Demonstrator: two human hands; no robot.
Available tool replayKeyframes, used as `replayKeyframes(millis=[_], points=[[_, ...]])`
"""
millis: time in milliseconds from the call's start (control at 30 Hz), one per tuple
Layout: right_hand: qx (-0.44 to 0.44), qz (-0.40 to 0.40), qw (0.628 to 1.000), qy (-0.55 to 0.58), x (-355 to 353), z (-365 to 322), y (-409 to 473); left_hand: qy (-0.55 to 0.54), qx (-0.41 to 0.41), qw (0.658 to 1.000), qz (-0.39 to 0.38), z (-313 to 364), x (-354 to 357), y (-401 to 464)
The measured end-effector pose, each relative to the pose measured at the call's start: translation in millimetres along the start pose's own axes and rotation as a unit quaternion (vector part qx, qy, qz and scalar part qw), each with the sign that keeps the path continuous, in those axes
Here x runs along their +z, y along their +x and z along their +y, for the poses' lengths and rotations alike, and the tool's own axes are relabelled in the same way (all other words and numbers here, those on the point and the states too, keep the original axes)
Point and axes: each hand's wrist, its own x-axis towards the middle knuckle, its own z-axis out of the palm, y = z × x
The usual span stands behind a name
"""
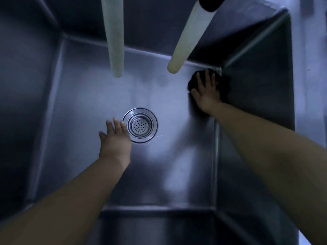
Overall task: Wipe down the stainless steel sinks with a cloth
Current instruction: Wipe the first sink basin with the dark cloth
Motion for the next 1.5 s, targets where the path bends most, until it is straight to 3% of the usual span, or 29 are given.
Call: replayKeyframes(millis=[200, 333, 467, 633, 800, 1133, 1267, 1500], points=[[-0.031, -0.041, 0.999, 0.003, 37.4, -4.8, -109.6, -0.042, 0.011, 0.999, -0.006, -7.4, -3.8, -7.3], [-0.038, -0.148, 0.988, -0.032, 56.4, -8.0, -191.1, -0.057, 0.04, 0.997, -0.018, -20.7, -18.0, -18.9], [-0.06, -0.269, 0.956, -0.099, 64.3, -8.8, -256.3, -0.056, 0.086, 0.995, 0.005, -45.3, -32.9, -47.8], [-0.196, -0.347, 0.9, -0.175, 51.9, -13.9, -287.9, -0.084, 0.14, 0.986, 0.025, -83.5, -32.3, -119.6], [-0.281, -0.324, 0.876, -0.222, 30.9, -29.3, -259.5, -0.131, 0.106, 0.986, 0.014, -122.2, -29.7, -169.6], [-0.227, -0.122, 0.95, -0.175, 37.1, -101.2, -143.7, -0.195, 0.039, 0.975, 0.096, -147.5, -22.7, -221.0], [-0.248, -0.079, 0.958, -0.121, 59.2, -99.6, -170.6, -0.162, 0.03, 0.976, 0.145, -150.0, -8.0, -231.4], [-0.363, -0.089, 0.918, -0.132, 85.9, -136.6, -235.2, -0.235, -0.04, 0.962, 0.13, -143.0, -3.0, -243.0]])
